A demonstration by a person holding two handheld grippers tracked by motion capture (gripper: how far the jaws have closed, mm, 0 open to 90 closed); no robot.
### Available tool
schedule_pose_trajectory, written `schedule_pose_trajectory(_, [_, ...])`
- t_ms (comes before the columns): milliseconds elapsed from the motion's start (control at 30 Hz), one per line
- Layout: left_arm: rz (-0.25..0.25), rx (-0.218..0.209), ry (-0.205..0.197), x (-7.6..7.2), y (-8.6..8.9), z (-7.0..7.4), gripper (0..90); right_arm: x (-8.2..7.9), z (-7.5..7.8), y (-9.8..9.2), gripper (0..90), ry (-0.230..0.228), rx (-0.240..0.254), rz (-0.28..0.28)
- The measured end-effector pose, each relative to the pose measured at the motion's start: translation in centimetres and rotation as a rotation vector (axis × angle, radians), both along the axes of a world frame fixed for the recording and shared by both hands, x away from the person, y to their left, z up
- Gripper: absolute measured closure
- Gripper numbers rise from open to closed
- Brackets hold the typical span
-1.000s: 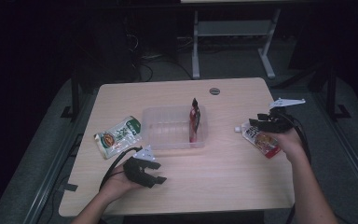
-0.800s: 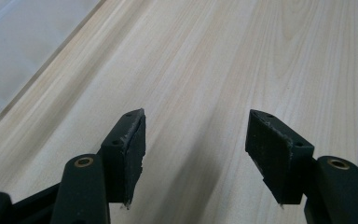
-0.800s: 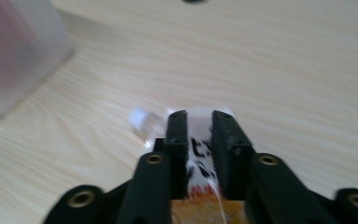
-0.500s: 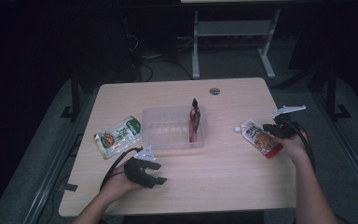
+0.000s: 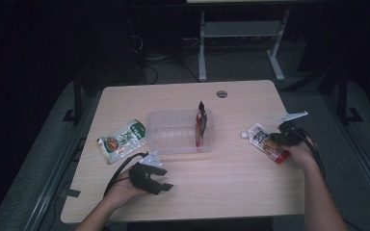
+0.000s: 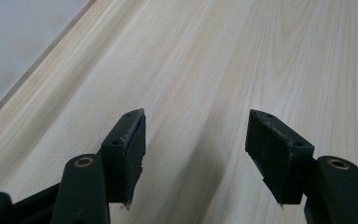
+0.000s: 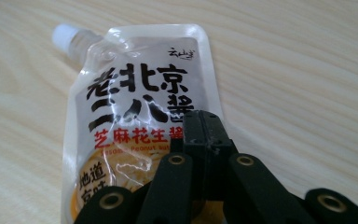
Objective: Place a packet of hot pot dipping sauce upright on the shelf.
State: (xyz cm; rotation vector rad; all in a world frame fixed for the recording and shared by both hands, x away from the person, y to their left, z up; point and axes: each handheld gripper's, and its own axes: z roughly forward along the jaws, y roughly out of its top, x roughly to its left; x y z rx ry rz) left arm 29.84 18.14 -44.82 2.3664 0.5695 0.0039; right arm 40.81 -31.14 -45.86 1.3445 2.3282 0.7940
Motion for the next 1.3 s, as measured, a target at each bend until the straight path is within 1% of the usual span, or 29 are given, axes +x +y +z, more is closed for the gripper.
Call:
schedule_pose_trajectory(133, [-0.003, 0.000, -0.001, 0.0, -0.1, 0.0, 37.7, -0.1, 0.1, 1.0, 90.0, 0.021, 0.004, 0.051])
schedule_pose_trajectory(200, [-0.011, 0.008, -0.003, 0.0, -0.1, 0.0, 37.7, -0.1, 0.2, 1.5, 90.0, 0.030, 0.002, 0.074])
schedule_pose_trajectory(233, [-0.006, 0.003, -0.002, 0.0, -0.2, 0.0, 37.7, -0.2, 0.2, 1.8, 90.0, 0.036, 0.001, 0.084])
schedule_pose_trajectory(400, [-0.011, 0.005, 0.001, 0.0, -0.2, -0.1, 37.7, -0.3, 0.3, 3.1, 90.0, 0.046, 0.005, 0.146])
schedule_pose_trajectory(433, [-0.011, 0.005, 0.001, -0.1, -0.2, -0.1, 37.7, -0.3, 0.3, 3.4, 90.0, 0.042, -0.003, 0.161])
schedule_pose_trajectory(533, [-0.014, 0.008, 0.000, -0.1, -0.1, 0.0, 37.7, -0.5, 0.4, 4.3, 90.0, 0.048, -0.001, 0.191])
schedule_pose_trajectory(633, [-0.009, 0.001, -0.002, -0.1, -0.1, 0.0, 37.7, -0.8, 0.8, 4.7, 90.0, 0.043, -0.020, 0.205])
schedule_pose_trajectory(733, [-0.005, -0.011, -0.005, -0.1, -0.1, 0.0, 37.7, -1.7, 1.5, 4.6, 90.0, 0.044, -0.029, 0.223])
schedule_pose_trajectory(833, [-0.005, -0.007, -0.003, -0.1, -0.1, 0.0, 37.7, -2.5, 2.0, 4.5, 90.0, 0.046, -0.024, 0.241])
schedule_pose_trajectory(867, [-0.004, -0.007, -0.004, -0.1, -0.1, 0.0, 37.7, -2.7, 2.0, 4.5, 90.0, 0.045, -0.031, 0.253])
schedule_pose_trajectory(933, [-0.003, -0.005, -0.006, -0.1, -0.2, 0.0, 37.7, -3.0, 1.8, 4.7, 90.0, 0.050, -0.054, 0.263])
schedule_pose_trajectory(1133, [-0.003, 0.001, -0.006, -0.2, -0.2, 0.0, 37.7, -2.6, 1.1, 5.1, 90.0, 0.081, -0.043, 0.270])
schedule_pose_trajectory(1300, [-0.008, 0.003, -0.003, -0.1, -0.2, -0.1, 37.7, -2.6, 0.6, 5.7, 90.0, 0.092, -0.062, 0.279])
